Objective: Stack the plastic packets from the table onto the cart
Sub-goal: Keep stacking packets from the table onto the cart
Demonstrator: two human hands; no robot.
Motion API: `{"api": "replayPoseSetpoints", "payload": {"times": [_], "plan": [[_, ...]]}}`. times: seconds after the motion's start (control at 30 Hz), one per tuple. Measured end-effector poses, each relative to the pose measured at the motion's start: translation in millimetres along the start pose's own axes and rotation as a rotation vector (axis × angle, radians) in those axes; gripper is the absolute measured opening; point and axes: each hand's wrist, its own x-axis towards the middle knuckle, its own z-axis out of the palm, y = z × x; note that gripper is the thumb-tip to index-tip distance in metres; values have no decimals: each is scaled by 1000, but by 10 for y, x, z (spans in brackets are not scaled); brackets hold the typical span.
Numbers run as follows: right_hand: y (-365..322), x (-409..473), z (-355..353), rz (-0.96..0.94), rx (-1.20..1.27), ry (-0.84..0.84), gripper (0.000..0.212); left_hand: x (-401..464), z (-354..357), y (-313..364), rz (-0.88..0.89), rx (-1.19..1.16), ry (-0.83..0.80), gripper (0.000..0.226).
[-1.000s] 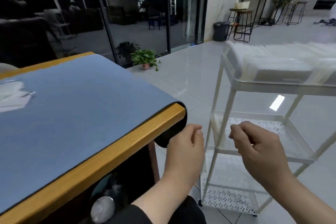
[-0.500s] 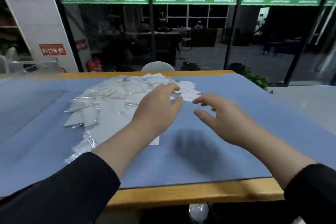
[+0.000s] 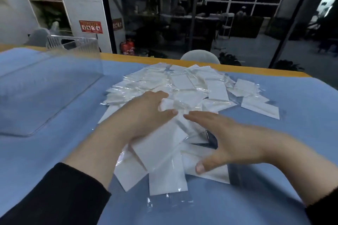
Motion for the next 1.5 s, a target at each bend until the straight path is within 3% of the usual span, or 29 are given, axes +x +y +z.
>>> {"api": "replayPoseSetpoints", "payload": {"times": [0.1, 0.17, 0.3, 0.43, 0.53, 0.63, 0.77, 0.9, 1.03, 1.13, 1.23, 1.3, 1.4, 1.5], "plan": [[-84, -55, 97, -23, -80, -56, 122, -28, -15, 11, 35, 46, -79, 69], [-127, -63, 132, -7, -96, -34, 115, -36, -18, 26, 40, 41, -89, 69], [-84, 6, 160, -26, -43, 169, 84, -172, -185, 3, 53, 45, -81, 78], [-56, 79, 213, 42, 4, 254, 81, -285, -285, -138, 42, 273, -255, 105], [-96, 126, 244, 46, 72, 318, 75, -275, -208, -125, 34, 392, -291, 96], [-141, 187, 280, 24, 165, 330, 63, -283, -121, -34, 59, 401, -276, 75], [-164, 298, 279, 85, 323, 393, 47, -319, -108, 73, 39, 380, -272, 65], [-140, 397, 330, 133, 391, 444, 48, -311, -86, 90, 45, 341, -253, 60], [-131, 427, 389, 118, 454, 445, 68, -257, -18, 101, 107, 265, -152, 52], [-123, 462, 456, 135, 459, 498, 58, -247, -13, 98, 121, 145, -121, 38], [-76, 431, 417, 146, 584, 610, 50, -219, -128, 59, 41, -84, 116, 25], [-32, 364, 339, 148, 649, 671, 48, -193, -204, 5, -91, -178, 282, 40], [58, 328, 272, 142, 687, 738, 48, -178, -163, -21, -196, 39, 149, 74], [106, 352, 282, 136, 755, 763, 49, -138, -2, 41, -112, 146, 95, 65]]}}
